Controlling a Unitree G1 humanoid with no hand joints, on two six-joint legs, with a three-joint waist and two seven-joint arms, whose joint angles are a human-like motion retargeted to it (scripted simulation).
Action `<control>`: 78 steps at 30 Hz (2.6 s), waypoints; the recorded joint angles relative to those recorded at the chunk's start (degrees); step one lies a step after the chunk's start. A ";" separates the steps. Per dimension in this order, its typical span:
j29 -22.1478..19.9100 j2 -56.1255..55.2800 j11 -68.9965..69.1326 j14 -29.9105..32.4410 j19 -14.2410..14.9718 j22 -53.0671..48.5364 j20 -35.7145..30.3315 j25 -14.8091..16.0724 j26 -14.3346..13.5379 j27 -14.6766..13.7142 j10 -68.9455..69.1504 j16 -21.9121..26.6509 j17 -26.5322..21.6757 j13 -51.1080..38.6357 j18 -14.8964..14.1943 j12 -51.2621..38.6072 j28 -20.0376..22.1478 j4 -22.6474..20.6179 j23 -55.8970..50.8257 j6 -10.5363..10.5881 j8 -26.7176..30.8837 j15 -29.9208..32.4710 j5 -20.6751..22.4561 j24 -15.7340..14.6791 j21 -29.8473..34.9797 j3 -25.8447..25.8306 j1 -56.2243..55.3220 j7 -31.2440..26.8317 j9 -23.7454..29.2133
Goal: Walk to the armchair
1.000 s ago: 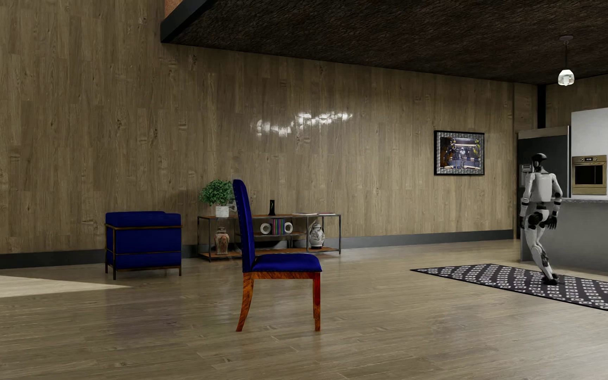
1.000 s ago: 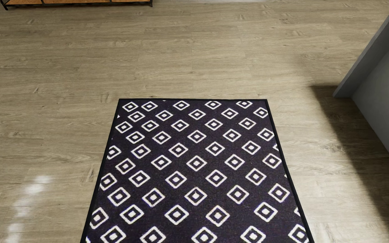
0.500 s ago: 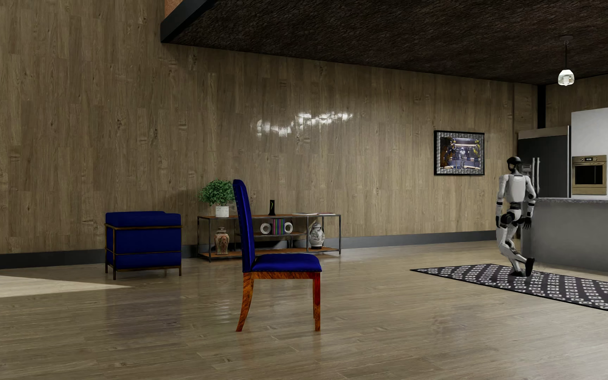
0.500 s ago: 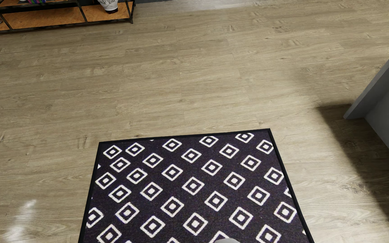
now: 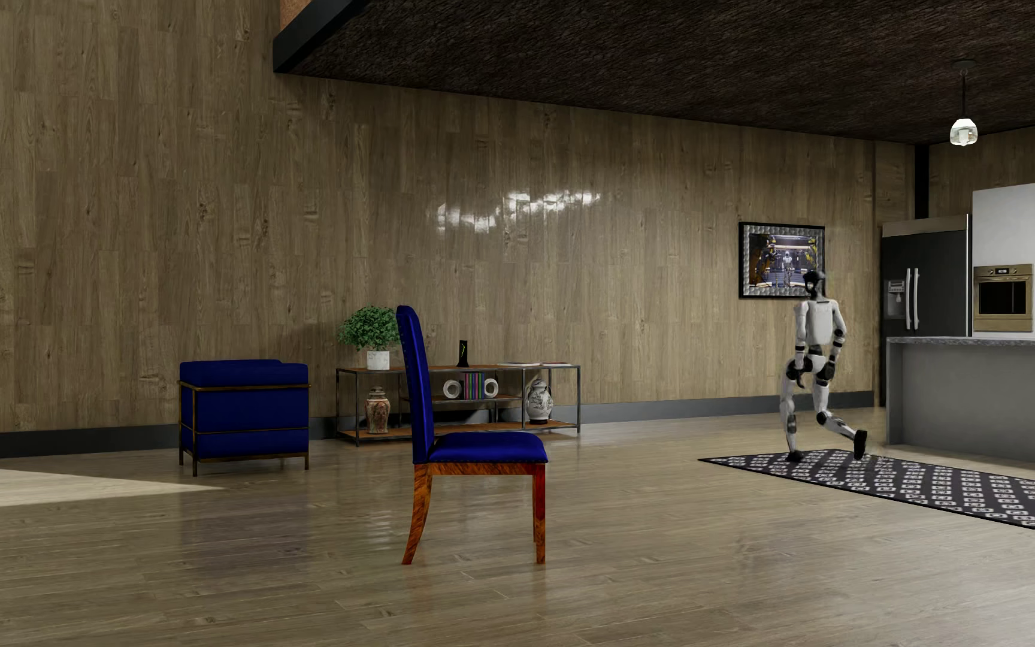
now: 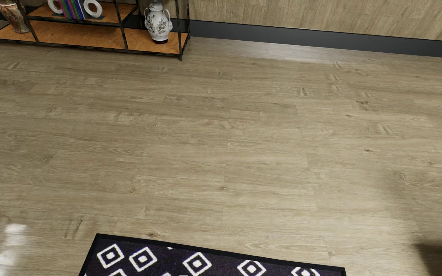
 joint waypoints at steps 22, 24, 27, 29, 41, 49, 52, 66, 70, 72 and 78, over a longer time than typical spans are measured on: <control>0.00 5.67 -43.55 -20.96 0.00 0.46 3.92 0.00 0.00 0.00 -10.17 -1.27 -4.37 0.04 0.00 -1.40 0.00 9.12 -7.44 7.54 0.00 -18.04 7.20 0.00 -1.85 -4.49 1.07 0.00 -1.63; 0.00 9.35 -43.36 -2.54 0.00 1.08 1.39 0.00 0.00 0.00 -32.22 -0.37 -5.54 -0.56 0.00 1.05 0.00 9.58 -8.93 8.32 0.00 -23.42 8.38 0.00 -5.13 -3.20 -1.29 0.00 -3.54; 0.00 8.91 -28.13 -5.98 0.00 3.07 1.13 0.00 0.00 0.00 -9.52 0.19 -3.62 1.55 0.00 2.79 0.00 3.53 -5.01 4.20 0.00 -13.16 4.46 0.00 -9.62 -2.34 -3.38 0.00 -3.29; 0.00 -0.88 -1.99 1.85 0.00 3.67 1.63 0.00 0.00 0.00 -3.53 0.74 -2.46 3.90 0.00 2.62 0.00 -0.68 -1.05 2.70 0.00 -3.27 0.36 0.00 -8.71 -4.55 -0.20 0.00 -1.42; 0.00 -17.29 -31.65 -7.55 0.00 -11.30 13.06 0.00 0.00 0.00 10.29 1.46 -5.18 9.27 0.00 -7.79 0.00 3.28 5.46 13.68 0.00 -2.66 -3.08 0.00 -3.79 -22.22 20.64 0.00 0.43; 0.00 4.54 -38.79 -6.19 0.00 -4.21 4.05 0.00 0.00 0.00 -1.92 -0.57 -5.72 6.09 0.00 0.86 0.00 12.72 -4.98 11.49 0.00 -16.35 -7.29 0.00 -7.54 -8.42 -6.08 0.00 -1.53; 0.00 10.38 -40.07 -14.42 0.00 0.91 -0.13 0.00 0.00 0.00 -7.81 1.07 -6.50 2.29 0.00 4.69 0.00 15.30 -8.06 10.14 0.00 -20.63 -4.92 0.00 -6.00 -2.37 -12.14 0.00 -1.57; 0.00 -32.35 -25.50 -30.04 0.00 -15.53 13.87 0.00 0.00 0.00 -15.05 3.26 -5.86 13.10 0.00 -8.36 0.00 3.40 0.71 5.29 0.00 -13.30 1.14 0.00 2.23 -24.38 31.34 0.00 0.07; 0.00 -37.23 -42.58 -32.17 0.00 -23.84 21.65 0.00 0.00 0.00 -15.23 4.86 -5.86 17.31 0.00 -14.90 0.00 8.73 1.73 5.19 0.00 -12.63 0.07 0.00 2.55 -30.92 43.03 0.00 -2.77; 0.00 -40.53 -27.12 -19.62 0.00 -21.96 22.76 0.00 0.00 0.00 -5.05 2.66 -5.62 15.88 0.00 -13.09 0.00 15.16 6.28 8.77 0.00 -7.54 3.40 0.00 4.63 -31.57 43.14 0.00 -2.09; 0.00 -12.81 -34.48 -4.06 0.00 -9.48 12.86 0.00 0.00 0.00 37.57 1.63 -2.06 7.68 0.00 -2.37 0.00 9.80 -6.89 4.55 0.00 -14.35 9.25 0.00 -1.08 -10.58 9.26 0.00 -0.45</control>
